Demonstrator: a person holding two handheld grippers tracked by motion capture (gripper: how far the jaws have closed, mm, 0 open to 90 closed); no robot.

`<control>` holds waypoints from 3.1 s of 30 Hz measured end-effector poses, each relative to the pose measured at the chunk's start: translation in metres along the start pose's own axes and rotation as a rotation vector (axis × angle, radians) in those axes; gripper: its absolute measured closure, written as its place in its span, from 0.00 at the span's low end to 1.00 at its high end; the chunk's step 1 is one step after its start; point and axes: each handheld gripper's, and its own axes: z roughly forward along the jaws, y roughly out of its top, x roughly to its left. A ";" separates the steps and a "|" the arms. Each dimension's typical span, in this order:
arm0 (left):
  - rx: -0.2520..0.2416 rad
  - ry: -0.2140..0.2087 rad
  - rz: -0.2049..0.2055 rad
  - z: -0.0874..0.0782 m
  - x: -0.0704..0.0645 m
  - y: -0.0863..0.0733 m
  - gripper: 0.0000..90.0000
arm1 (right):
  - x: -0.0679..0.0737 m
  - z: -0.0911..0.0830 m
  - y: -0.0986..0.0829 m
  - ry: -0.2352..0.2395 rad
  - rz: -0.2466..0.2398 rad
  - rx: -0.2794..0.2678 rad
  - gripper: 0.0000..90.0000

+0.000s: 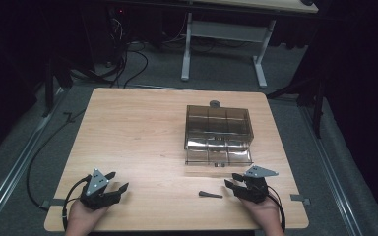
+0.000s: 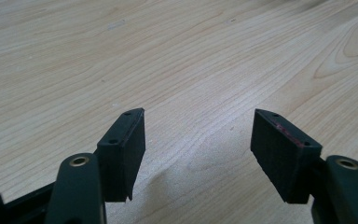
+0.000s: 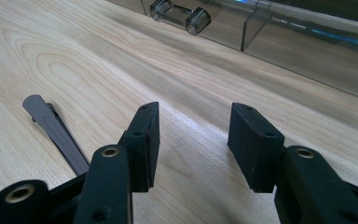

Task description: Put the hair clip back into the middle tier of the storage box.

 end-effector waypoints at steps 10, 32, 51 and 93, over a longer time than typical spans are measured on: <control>-0.007 0.000 0.003 0.000 0.000 0.000 0.40 | 0.001 0.001 0.001 -0.005 0.002 0.016 0.59; -0.001 0.003 -0.009 0.000 0.001 0.000 0.40 | 0.032 -0.003 0.006 0.103 -0.113 0.002 0.66; 0.000 0.002 -0.009 0.000 0.001 0.000 0.40 | 0.054 0.016 0.008 0.209 -0.172 0.060 0.77; -0.006 0.005 -0.007 0.000 0.000 0.000 0.40 | 0.051 0.006 0.010 0.116 -0.195 0.035 0.92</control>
